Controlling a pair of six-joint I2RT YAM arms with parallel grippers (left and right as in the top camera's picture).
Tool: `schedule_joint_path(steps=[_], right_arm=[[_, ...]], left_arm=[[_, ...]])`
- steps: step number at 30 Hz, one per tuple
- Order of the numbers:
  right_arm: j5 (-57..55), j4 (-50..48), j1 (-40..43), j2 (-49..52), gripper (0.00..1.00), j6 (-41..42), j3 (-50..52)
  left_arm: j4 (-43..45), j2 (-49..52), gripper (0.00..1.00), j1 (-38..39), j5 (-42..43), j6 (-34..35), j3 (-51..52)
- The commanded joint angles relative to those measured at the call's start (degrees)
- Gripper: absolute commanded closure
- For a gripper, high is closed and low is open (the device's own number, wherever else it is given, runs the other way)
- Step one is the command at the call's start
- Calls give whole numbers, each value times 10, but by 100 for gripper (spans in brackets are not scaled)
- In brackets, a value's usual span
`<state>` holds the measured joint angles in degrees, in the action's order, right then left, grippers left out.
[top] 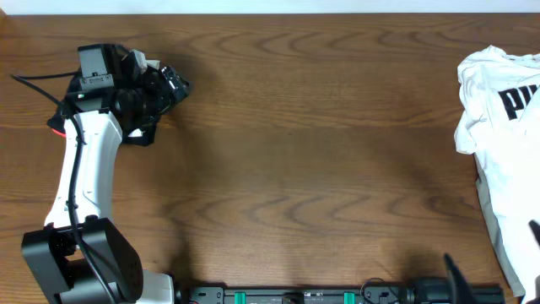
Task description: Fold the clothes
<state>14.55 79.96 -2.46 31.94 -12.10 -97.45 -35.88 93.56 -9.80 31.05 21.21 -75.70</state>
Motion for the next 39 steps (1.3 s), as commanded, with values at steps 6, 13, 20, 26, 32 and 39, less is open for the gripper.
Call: schedule_joint_path(steps=[6, 13, 20, 26, 32, 39], right_arm=[[4, -95, -10, -108, 1, 26, 173], [2, -252, -26, -191, 1, 82, 337], [-28, -414, -29, -248, 1, 140, 483], [-28, -568, -29, -299, 1, 142, 622], [-88, -701, -28, -316, 1, 236, 751], [-146, -776, -28, -316, 1, 306, 854]], left_arm=[[0, 2, 2, 0, -7, 1, -6], [0, 2, 2, 0, -7, 1, -6], [0, 2, 2, 0, -7, 1, -6], [0, 2, 2, 0, -7, 1, -6], [0, 2, 2, 0, -7, 1, -6], [0, 2, 2, 0, -7, 1, -6]])
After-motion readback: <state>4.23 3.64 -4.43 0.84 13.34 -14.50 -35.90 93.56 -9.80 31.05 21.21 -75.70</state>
